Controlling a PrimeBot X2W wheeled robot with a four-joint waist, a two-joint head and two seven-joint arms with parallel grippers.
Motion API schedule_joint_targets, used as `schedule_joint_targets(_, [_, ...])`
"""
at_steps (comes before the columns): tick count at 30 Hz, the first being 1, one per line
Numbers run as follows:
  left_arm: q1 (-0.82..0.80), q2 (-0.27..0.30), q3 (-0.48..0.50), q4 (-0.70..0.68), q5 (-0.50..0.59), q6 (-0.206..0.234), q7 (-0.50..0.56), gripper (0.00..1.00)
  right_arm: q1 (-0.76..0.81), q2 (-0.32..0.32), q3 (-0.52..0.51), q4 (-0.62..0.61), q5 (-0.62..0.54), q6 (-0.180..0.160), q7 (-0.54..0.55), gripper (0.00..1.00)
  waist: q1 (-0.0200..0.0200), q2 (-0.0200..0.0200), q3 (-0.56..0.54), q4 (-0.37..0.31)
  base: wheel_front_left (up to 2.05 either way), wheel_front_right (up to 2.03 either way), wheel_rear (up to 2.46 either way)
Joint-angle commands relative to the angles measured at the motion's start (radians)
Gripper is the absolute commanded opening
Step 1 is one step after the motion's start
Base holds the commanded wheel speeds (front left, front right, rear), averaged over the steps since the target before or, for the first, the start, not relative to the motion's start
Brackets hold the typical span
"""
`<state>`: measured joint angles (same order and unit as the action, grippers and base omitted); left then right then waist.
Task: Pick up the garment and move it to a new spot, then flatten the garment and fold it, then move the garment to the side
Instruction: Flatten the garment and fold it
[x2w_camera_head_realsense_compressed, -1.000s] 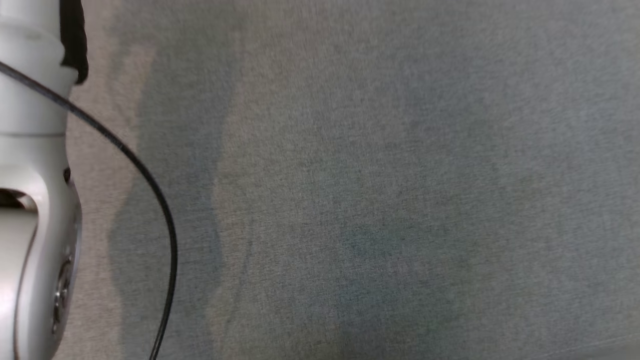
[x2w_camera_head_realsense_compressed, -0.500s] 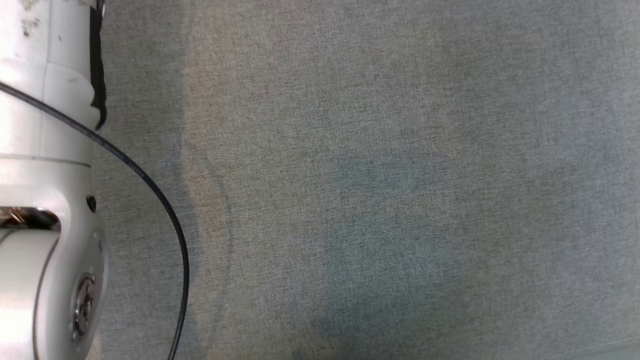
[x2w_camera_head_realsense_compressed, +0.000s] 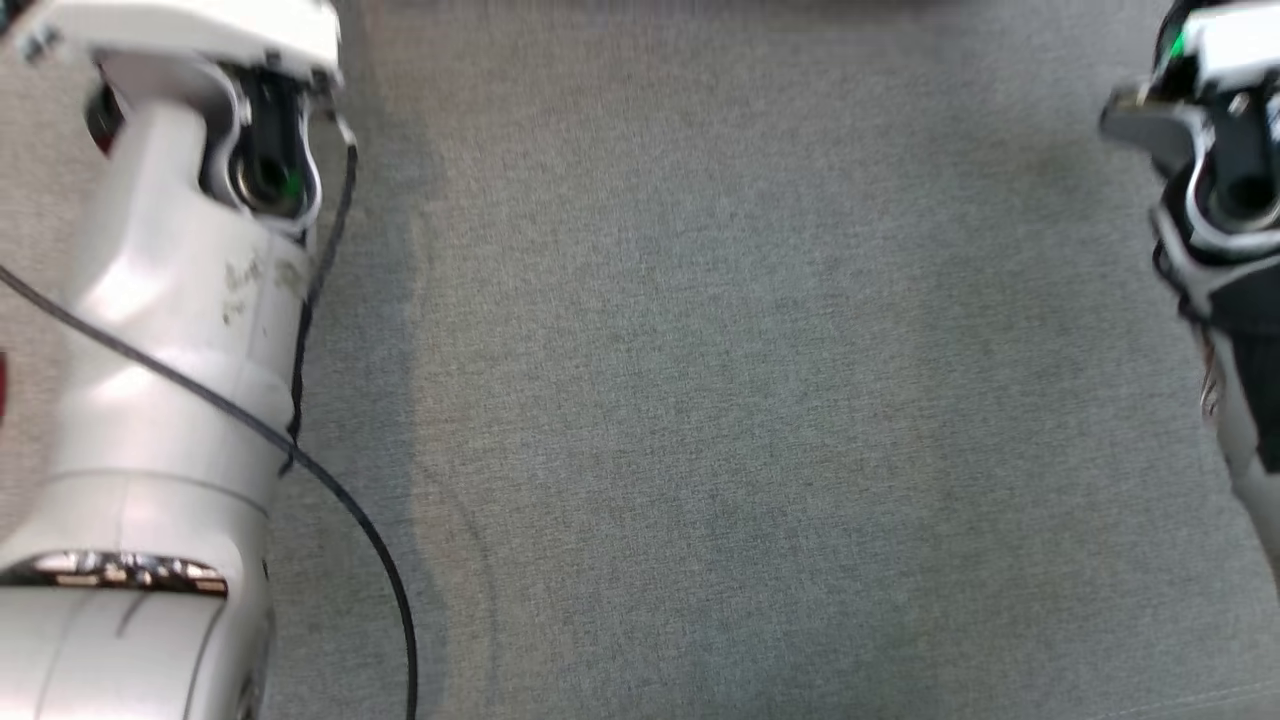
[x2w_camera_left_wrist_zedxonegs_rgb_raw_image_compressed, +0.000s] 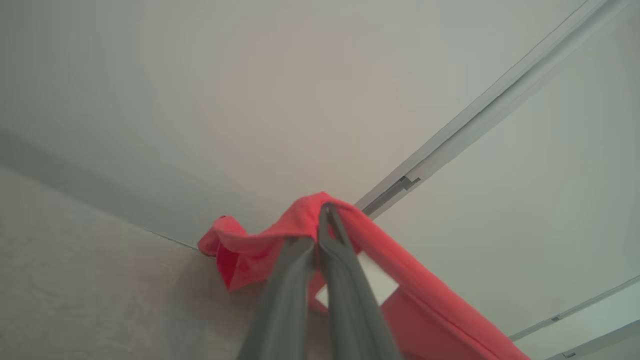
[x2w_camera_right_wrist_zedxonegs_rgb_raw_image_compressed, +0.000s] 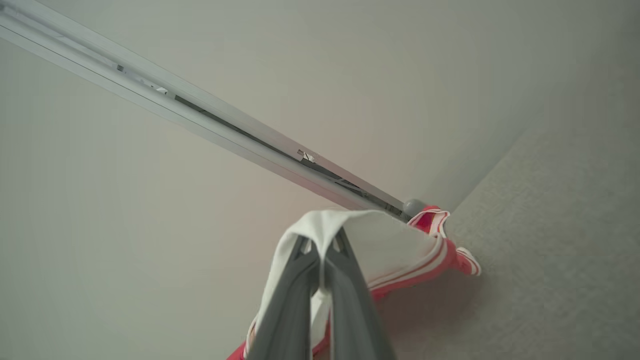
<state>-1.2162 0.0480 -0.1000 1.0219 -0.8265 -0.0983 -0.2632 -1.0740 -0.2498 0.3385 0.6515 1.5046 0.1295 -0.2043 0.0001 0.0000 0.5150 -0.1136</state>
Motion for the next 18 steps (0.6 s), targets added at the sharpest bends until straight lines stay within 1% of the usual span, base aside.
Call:
schedule_joint_targets(1, [0.041,0.006,-0.002,0.009,-0.03,-0.009,-0.002,0.0,0.037,-0.012,0.012,0.017,0.007,0.002,0.018,0.0,-0.0001,0.0,-0.054,0.005,0.0,0.0,0.0])
schedule_joint_targets(3, [0.087,0.005,-0.026,0.021,-0.054,-0.017,-0.002,0.0,0.075,-0.021,0.022,0.038,0.013,0.002,0.037,0.0,-0.0001,0.0,-0.079,0.008,0.0,0.0,0.0])
schedule_joint_targets(5, [0.13,0.005,-0.064,0.032,-0.041,-0.018,-0.002,0.0,0.113,-0.034,0.04,0.06,0.011,0.002,0.057,0.0,-0.0001,0.0,-0.102,0.017,0.0,0.0,0.0])
schedule_joint_targets(11, [0.26,0.005,-0.191,0.074,0.077,0.003,-0.002,0.0,0.224,-0.074,0.098,0.122,-0.012,0.002,0.113,0.0,-0.0001,0.0,-0.175,0.038,0.0,0.0,0.0])
schedule_joint_targets(14, [0.321,0.005,-0.265,0.109,0.136,0.001,-0.002,0.0,0.261,-0.09,0.136,0.165,-0.034,0.002,0.14,0.0,-0.0001,0.0,-0.208,0.04,0.0,0.0,0.0])
schedule_joint_targets(17, [0.36,0.006,-0.32,0.147,0.159,-0.004,0.012,0.0,0.292,-0.097,0.171,0.204,-0.049,0.002,0.174,0.0,-0.0001,0.0,-0.239,0.041,0.0,0.0,0.0])
schedule_joint_targets(18, [0.38,0.005,-0.339,0.167,0.158,0.003,0.017,0.0,0.307,-0.104,0.189,0.223,-0.052,0.002,0.19,0.0,-0.0001,0.0,-0.258,0.043,0.0,0.0,0.0])
